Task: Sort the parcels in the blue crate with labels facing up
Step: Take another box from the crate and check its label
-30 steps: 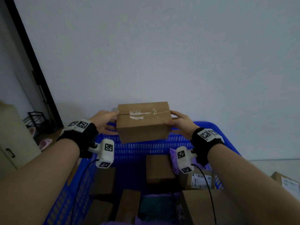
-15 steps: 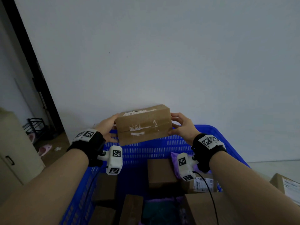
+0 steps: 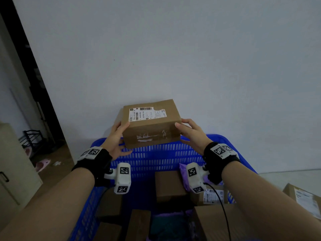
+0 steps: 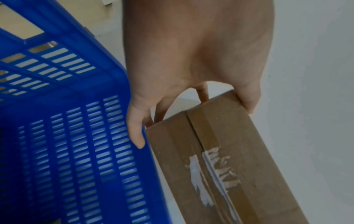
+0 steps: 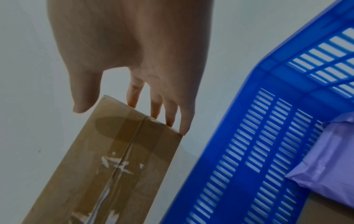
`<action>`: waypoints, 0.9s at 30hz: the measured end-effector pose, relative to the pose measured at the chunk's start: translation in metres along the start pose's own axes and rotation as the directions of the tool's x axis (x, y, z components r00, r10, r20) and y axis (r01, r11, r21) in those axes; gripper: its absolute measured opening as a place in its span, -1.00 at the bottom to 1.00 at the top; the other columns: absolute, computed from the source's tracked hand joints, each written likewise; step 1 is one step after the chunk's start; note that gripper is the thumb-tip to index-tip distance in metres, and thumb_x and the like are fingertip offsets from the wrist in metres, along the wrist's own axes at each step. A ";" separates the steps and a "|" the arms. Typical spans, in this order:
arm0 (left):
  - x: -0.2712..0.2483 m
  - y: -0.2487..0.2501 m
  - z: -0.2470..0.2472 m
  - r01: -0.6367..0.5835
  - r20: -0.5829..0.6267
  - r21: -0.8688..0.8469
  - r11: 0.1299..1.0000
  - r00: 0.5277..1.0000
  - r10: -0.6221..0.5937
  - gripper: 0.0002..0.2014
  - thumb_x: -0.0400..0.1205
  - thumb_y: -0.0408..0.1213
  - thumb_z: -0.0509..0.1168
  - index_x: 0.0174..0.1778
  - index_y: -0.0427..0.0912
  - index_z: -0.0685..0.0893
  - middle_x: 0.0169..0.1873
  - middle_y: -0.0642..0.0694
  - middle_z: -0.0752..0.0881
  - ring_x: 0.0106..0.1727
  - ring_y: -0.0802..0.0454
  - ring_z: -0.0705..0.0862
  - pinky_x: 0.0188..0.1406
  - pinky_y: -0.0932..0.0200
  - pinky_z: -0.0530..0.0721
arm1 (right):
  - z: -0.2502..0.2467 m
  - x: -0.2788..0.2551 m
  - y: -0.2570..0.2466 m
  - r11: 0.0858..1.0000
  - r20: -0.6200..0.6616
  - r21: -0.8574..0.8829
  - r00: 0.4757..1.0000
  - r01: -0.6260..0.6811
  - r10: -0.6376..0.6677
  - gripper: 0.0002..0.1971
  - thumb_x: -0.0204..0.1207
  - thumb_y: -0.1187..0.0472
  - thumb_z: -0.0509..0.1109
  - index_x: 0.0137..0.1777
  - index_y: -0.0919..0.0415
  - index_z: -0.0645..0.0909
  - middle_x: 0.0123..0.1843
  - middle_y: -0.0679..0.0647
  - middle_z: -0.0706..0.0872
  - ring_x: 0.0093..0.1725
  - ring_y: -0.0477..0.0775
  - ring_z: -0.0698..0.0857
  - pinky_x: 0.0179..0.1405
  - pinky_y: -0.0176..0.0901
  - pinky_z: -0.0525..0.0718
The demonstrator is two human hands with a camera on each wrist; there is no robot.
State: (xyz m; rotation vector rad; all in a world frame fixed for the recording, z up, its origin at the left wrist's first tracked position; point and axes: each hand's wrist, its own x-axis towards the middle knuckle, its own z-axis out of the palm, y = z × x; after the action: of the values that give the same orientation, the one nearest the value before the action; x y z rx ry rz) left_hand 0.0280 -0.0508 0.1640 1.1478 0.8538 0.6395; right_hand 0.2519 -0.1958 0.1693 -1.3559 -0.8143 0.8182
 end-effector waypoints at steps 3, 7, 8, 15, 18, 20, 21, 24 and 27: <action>-0.002 0.000 -0.001 0.000 0.028 0.018 1.000 1.000 -0.001 -0.40 0.55 0.11 0.32 0.46 0.43 0.20 0.29 -0.15 0.47 0.27 -0.36 0.53 0.29 -0.46 0.49 | -0.002 -0.003 0.000 0.999 0.008 -0.008 0.999 -0.039 0.039 -0.72 0.50 0.03 0.45 0.15 0.04 0.54 0.28 0.08 0.69 0.21 0.15 0.67 0.19 0.05 0.55; -0.003 0.002 -0.005 -0.152 -0.013 0.062 0.986 0.988 0.153 -0.22 0.51 -0.20 0.43 0.53 0.36 0.16 0.31 -0.13 0.53 0.17 -0.18 0.62 0.05 -0.17 0.69 | -0.001 -0.007 -0.002 0.957 0.049 -0.250 0.985 -0.149 0.166 -0.43 0.47 -0.06 0.45 0.45 0.04 0.42 0.47 0.05 0.52 0.44 0.13 0.50 0.40 0.11 0.48; -0.001 0.002 -0.008 -0.188 -0.021 0.100 0.977 0.981 0.191 -0.17 0.48 -0.28 0.47 0.53 0.32 0.17 0.35 -0.15 0.52 0.19 -0.20 0.63 -0.05 -0.08 0.72 | 0.000 -0.009 -0.003 0.932 0.034 -0.333 0.986 -0.144 0.164 -0.34 0.47 -0.07 0.45 0.52 0.07 0.34 0.54 0.05 0.43 0.48 0.12 0.44 0.40 0.07 0.47; -0.008 0.015 -0.013 -0.362 0.300 0.581 0.729 0.928 0.222 0.12 0.27 -0.60 0.57 0.61 0.11 0.09 0.25 -0.20 0.59 0.17 -0.08 0.67 0.11 0.08 0.66 | -0.001 -0.012 -0.009 0.692 0.094 -0.721 0.995 0.041 0.039 -0.06 0.41 0.05 0.55 0.66 0.11 0.03 0.69 0.07 0.14 0.64 0.12 0.20 0.51 -0.01 0.32; -0.015 0.019 -0.011 -0.430 0.420 0.664 0.612 0.891 0.171 0.16 0.24 -0.56 0.61 0.56 0.24 0.07 0.29 -0.11 0.52 0.24 -0.03 0.63 0.22 0.06 0.65 | 0.000 -0.012 -0.008 0.661 0.150 -0.749 0.984 0.050 0.096 -0.01 0.36 0.14 0.60 0.66 0.10 0.03 0.68 0.06 0.17 0.64 0.10 0.22 0.54 0.00 0.35; -0.018 0.019 -0.009 -0.464 0.458 0.681 0.567 0.874 0.164 0.18 0.18 -0.52 0.64 0.51 0.32 0.08 0.31 -0.12 0.48 0.28 -0.05 0.60 0.26 0.00 0.65 | 0.001 -0.012 -0.006 0.644 0.184 -0.764 0.971 0.042 0.155 0.04 0.30 0.19 0.64 0.66 0.09 0.02 0.68 0.05 0.17 0.64 0.09 0.22 0.53 -0.02 0.34; -0.019 0.019 -0.007 -0.473 0.470 0.680 0.560 0.868 0.162 0.19 0.15 -0.50 0.64 0.50 0.35 0.09 0.31 -0.13 0.47 0.28 -0.07 0.60 0.25 -0.04 0.67 | 0.001 -0.012 -0.004 0.636 0.200 -0.771 0.962 0.038 0.186 0.08 0.27 0.21 0.65 0.66 0.09 0.00 0.68 0.04 0.17 0.65 0.09 0.20 0.54 -0.02 0.32; -0.021 0.021 -0.002 -0.492 0.488 0.666 0.561 0.856 0.171 0.19 0.09 -0.47 0.61 0.45 0.45 0.12 0.32 -0.18 0.45 0.26 -0.10 0.61 0.17 -0.13 0.72 | 0.006 -0.013 0.000 0.634 0.246 -0.772 0.940 0.043 0.235 0.17 0.18 0.24 0.70 0.67 0.06 -0.01 0.67 0.01 0.19 0.66 0.09 0.19 0.59 0.03 0.28; -0.021 0.024 0.001 -0.509 0.502 0.669 0.541 0.847 0.175 0.16 0.06 -0.43 0.59 0.35 0.61 0.15 0.34 -0.17 0.43 0.28 -0.10 0.60 0.17 -0.14 0.72 | 0.007 -0.012 0.004 0.703 0.282 -0.709 0.932 0.044 0.226 0.17 0.12 0.32 0.72 0.65 0.05 0.05 0.63 -0.02 0.29 0.63 0.05 0.24 0.60 0.11 0.30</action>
State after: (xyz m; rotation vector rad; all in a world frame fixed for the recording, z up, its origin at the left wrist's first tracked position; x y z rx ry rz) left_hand 0.0176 -0.0611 0.1926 2.2365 0.5460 0.3081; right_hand 0.2394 -0.2026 0.1658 -1.9767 -1.4602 0.8767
